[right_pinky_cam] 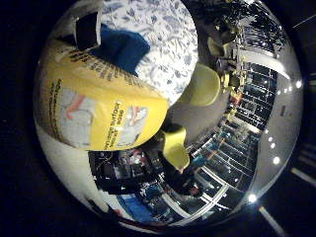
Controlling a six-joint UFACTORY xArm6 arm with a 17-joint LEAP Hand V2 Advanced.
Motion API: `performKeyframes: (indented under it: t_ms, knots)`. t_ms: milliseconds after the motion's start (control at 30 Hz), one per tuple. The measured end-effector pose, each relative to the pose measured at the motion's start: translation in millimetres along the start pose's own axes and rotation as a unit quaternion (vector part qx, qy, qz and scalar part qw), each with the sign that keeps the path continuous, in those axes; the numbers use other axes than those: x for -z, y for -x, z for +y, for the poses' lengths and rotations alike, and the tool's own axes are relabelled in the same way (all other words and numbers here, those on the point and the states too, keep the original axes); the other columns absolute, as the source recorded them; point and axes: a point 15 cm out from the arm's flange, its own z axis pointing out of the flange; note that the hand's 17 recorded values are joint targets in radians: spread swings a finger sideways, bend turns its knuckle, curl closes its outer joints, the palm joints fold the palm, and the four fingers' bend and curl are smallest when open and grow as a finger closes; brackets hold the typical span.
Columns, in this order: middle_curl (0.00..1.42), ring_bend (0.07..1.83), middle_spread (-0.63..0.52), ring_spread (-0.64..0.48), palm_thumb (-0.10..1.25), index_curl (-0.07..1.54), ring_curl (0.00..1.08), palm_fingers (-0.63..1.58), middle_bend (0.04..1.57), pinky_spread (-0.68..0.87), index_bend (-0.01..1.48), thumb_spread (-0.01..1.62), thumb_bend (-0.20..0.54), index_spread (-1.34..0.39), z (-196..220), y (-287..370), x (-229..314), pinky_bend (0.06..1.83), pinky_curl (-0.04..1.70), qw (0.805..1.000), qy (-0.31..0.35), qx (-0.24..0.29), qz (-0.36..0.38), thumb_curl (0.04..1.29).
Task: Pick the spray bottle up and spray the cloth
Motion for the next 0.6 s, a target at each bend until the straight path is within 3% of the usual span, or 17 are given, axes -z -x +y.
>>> performKeyframes:
  t_ms: [233, 400, 500, 600]
  knots:
    - [0.57, 1.45, -0.07, -0.15, 1.09, 0.69, 0.58, 1.21, 1.34, -0.23, 1.15, 0.84, -0.014, -0.18, -39.7, 64.7, 31.4, 0.99, 1.30, 0.987, -0.096, 0.027, -0.126, 0.81]
    - [0.57, 1.45, -0.07, -0.15, 1.10, 0.69, 0.58, 1.21, 1.34, -0.23, 1.14, 0.83, -0.015, -0.18, -84.0, 80.1, 59.8, 0.99, 1.30, 0.959, -0.201, 0.016, -0.197, 0.82]
    - [0.57, 1.45, -0.07, -0.15, 1.11, 0.69, 0.58, 1.21, 1.34, -0.23, 1.15, 0.82, -0.014, -0.18, -101.2, 80.8, 45.5, 1.00, 1.30, 0.944, -0.224, -0.005, -0.242, 0.82]
    - [0.57, 1.45, -0.07, -0.15, 1.10, 0.69, 0.58, 1.21, 1.34, -0.24, 1.15, 0.81, -0.016, -0.18, -124.9, 88.8, 31.2, 1.00, 1.30, 0.916, -0.264, -0.018, -0.301, 0.83]
